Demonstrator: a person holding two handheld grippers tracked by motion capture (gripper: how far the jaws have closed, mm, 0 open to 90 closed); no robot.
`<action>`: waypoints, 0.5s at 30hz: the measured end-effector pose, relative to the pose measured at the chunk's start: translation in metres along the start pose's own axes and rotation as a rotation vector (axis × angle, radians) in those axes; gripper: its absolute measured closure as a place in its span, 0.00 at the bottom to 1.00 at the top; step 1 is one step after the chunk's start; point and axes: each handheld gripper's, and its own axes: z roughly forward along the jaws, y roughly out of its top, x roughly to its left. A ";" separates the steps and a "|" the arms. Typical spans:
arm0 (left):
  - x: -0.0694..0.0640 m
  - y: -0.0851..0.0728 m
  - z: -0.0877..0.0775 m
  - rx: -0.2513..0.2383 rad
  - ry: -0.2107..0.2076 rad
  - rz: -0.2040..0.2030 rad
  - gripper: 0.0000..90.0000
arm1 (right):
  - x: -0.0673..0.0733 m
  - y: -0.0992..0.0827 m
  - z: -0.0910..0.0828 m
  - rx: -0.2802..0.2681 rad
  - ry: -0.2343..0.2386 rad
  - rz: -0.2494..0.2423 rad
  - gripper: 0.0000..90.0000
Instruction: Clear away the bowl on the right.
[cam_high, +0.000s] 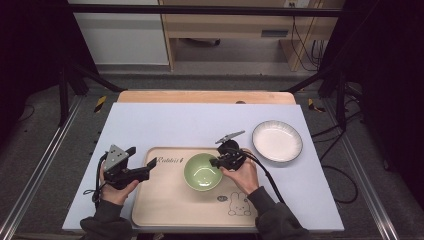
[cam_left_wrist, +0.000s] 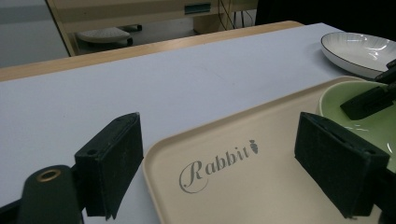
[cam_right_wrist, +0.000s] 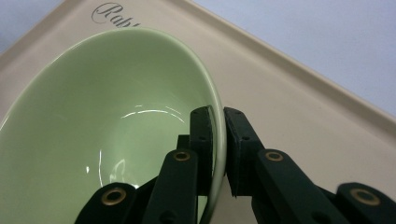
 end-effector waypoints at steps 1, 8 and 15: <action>0.000 0.000 0.000 0.001 0.000 0.000 0.17 | 0.000 0.000 0.000 0.000 0.000 0.000 0.92; 0.000 0.000 0.000 0.005 0.000 0.002 0.17 | -0.002 -0.001 0.002 0.003 -0.002 0.002 0.92; 0.000 -0.001 0.001 0.006 0.001 -0.001 0.17 | -0.006 -0.003 0.004 -0.001 0.006 0.004 0.92</action>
